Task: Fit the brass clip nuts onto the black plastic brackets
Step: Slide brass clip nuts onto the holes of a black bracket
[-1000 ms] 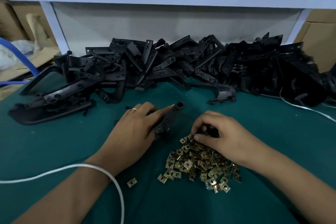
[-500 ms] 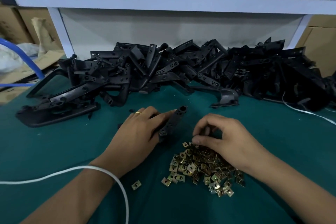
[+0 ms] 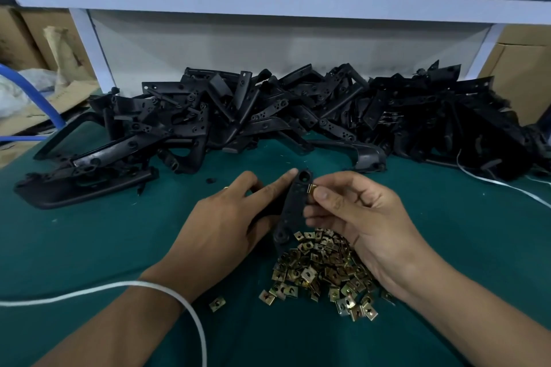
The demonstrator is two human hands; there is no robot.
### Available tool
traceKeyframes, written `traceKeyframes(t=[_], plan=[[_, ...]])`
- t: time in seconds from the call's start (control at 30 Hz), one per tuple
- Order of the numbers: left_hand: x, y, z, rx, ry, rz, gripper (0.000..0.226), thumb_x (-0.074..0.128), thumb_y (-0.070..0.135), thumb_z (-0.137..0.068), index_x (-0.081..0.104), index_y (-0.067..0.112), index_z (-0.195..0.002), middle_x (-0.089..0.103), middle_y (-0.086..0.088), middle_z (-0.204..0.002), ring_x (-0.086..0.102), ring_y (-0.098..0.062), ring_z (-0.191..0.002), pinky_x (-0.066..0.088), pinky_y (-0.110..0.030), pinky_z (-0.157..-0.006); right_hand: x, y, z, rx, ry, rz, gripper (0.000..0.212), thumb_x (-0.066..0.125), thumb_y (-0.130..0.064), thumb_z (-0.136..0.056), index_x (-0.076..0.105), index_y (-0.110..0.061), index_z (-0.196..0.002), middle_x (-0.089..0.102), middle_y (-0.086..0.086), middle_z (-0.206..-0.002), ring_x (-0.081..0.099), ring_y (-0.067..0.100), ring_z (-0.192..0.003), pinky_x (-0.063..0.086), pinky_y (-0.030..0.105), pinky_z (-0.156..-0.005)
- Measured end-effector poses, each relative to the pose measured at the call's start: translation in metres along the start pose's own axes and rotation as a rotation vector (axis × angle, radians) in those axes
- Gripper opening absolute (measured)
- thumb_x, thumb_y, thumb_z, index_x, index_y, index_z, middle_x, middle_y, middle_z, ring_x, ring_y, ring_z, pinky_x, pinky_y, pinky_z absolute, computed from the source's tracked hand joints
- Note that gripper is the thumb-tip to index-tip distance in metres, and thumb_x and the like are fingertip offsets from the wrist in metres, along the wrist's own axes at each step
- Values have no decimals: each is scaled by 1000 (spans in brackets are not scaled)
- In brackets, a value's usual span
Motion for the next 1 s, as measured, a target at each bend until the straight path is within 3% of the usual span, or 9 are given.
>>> traceKeyframes(t=[0.27,0.53,0.8,1.0], plan=[[-1,-6,1,-35,18,40,69,61,40,-97,29,47,-158,50,9,-111,60,-18,-79,56,-43,-58,3,1,1,-13,-11,71,24,80,-14,-81,81,-7,-103,77,14,-94,77,29,-85,62,32,-77],[-4,-4,0,-28,35,48,67,58,44,-96,28,50,-156,52,7,-110,62,-22,-79,56,-44,-57,4,10,2,-1,15,130,16,71,-22,-94,80,-9,-96,76,18,-89,76,33,-78,62,36,-73],[-7,-1,0,-19,30,-18,62,40,56,-95,31,46,-156,52,6,-109,58,-16,-73,53,-37,-50,4,6,5,29,40,117,23,72,-26,-92,78,-4,-94,75,19,-86,75,33,-74,62,34,-68],[-3,-2,1,-29,22,-1,68,56,44,-92,35,44,-157,52,7,-109,58,-15,-73,55,-40,-53,5,4,6,42,56,138,25,72,-27,-91,76,-2,-90,75,18,-83,75,31,-69,61,32,-63]])
Point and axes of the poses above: each hand's wrist, its own z-axis away from the middle knuckle, its own x-axis out of the palm, y = z × x, the point moved 8 cm from there along -z, towards the middle knuckle
